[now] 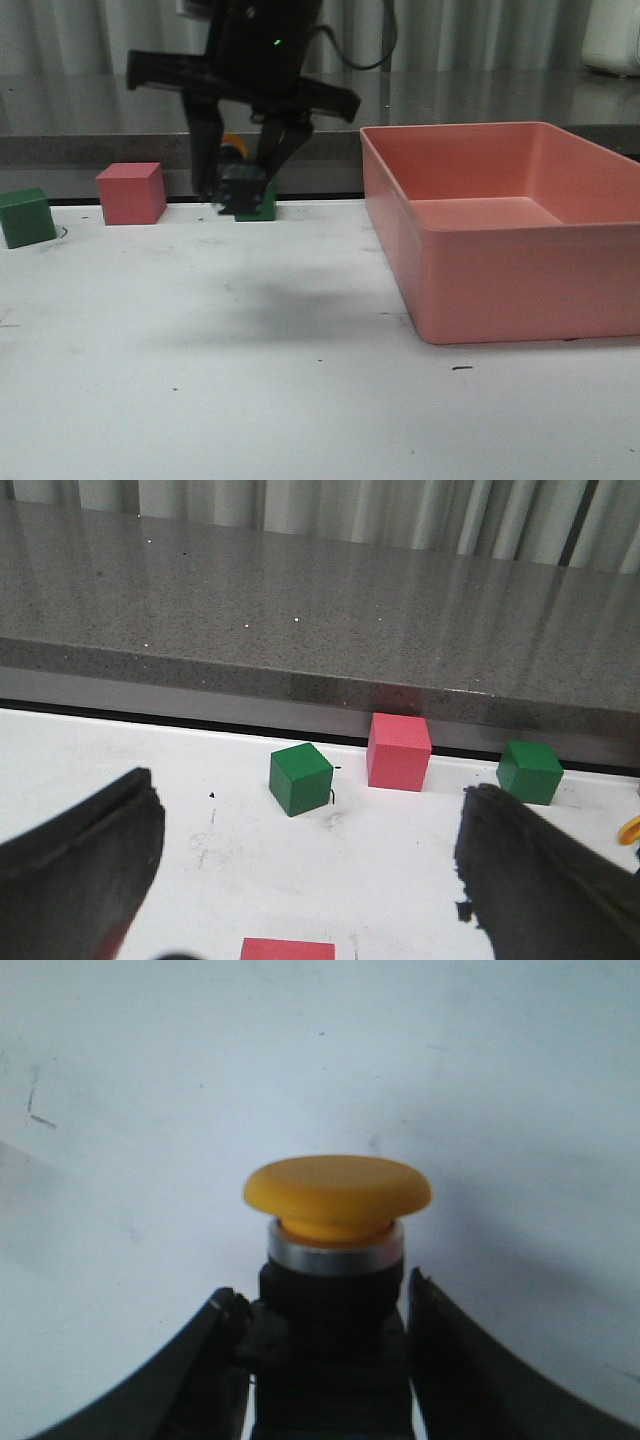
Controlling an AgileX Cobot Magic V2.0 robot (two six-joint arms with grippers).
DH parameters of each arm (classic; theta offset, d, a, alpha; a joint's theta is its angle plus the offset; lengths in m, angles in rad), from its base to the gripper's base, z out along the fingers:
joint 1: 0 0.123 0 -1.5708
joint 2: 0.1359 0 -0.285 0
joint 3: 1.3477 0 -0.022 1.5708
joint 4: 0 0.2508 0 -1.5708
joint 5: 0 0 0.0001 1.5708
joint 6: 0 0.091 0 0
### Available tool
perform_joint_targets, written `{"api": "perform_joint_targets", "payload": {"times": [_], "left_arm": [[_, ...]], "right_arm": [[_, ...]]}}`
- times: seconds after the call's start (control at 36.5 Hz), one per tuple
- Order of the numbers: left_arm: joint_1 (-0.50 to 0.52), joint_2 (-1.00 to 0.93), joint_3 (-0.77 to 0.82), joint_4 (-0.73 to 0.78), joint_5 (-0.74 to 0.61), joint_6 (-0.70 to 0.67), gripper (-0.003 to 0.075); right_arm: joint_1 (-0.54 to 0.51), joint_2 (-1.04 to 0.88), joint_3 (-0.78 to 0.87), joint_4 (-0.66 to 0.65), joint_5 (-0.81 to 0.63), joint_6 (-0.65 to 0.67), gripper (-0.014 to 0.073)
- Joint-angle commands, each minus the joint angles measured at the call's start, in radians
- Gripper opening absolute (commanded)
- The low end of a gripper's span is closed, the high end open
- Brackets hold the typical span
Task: Place and stand button with both arms
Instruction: 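Carry the button out of the bin toward the cubes with the right gripper, then lower the button onto the table, open the right gripper and withdraw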
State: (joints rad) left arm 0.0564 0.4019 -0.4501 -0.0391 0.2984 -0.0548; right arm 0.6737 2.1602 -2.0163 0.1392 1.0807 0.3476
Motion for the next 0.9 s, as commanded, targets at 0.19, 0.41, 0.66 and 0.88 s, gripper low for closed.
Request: {"api": "perform_joint_targets", "payload": {"times": [0.19, 0.41, 0.66, 0.88], "left_arm": [[0.002, 0.013, -0.036, -0.001, -0.083, -0.002, 0.0564], [0.002, 0.013, -0.036, -0.001, -0.083, -0.002, 0.0564], [0.002, 0.013, -0.036, -0.001, -0.083, -0.002, 0.0564], [0.002, 0.013, -0.036, -0.001, -0.083, -0.002, 0.0564]], "right_arm": [[0.008, 0.111, -0.095, 0.027, -0.034, 0.092, 0.0234], [0.008, 0.162, -0.095, 0.028, -0.062, 0.093, 0.0234], [0.009, 0.168, -0.095, 0.028, -0.060, 0.093, 0.0397], [0.010, 0.108, -0.095, 0.028, -0.027, 0.075, 0.0518]]}}
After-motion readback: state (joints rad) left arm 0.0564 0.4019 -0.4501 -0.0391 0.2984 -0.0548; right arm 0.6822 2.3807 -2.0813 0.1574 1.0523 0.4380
